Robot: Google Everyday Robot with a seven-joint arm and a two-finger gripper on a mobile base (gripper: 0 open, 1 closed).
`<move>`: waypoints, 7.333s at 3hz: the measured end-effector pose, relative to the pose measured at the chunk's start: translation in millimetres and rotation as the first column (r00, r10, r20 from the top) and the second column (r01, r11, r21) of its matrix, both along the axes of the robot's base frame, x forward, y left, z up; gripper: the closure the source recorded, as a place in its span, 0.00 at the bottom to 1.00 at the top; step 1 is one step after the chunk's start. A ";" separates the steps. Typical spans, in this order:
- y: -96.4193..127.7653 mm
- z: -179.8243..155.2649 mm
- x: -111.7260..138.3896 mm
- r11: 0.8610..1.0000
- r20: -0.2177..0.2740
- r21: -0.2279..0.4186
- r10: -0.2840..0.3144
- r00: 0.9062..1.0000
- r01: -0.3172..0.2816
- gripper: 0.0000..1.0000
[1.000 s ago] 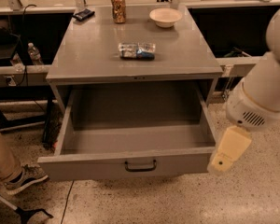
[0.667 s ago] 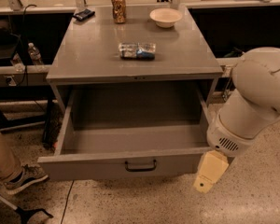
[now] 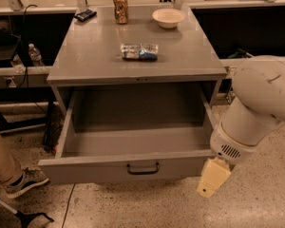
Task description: Close top drawer
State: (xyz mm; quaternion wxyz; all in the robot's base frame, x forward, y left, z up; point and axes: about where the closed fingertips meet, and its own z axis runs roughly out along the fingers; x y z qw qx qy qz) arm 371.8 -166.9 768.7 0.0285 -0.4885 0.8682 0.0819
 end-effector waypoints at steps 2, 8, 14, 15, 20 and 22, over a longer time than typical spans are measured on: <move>-2.8 -60.4 -17.1 0.997 -0.106 -0.016 -0.080 0.991 0.078 0.64; -19.4 -145.5 90.6 0.930 0.205 0.113 -0.367 0.908 0.350 1.00; 8.4 -113.4 256.7 0.822 0.457 0.476 -0.535 0.710 0.313 1.00; 10.1 -110.4 272.4 0.822 0.471 0.487 -0.532 0.704 0.295 1.00; 11.1 -111.5 281.1 0.880 0.434 0.415 -0.413 0.801 0.229 1.00; -44.3 -123.7 213.5 0.857 0.334 0.343 -0.494 0.803 0.384 1.00</move>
Offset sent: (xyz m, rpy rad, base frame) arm -0.0184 -0.0025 -0.1016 -0.0095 0.1527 -0.1283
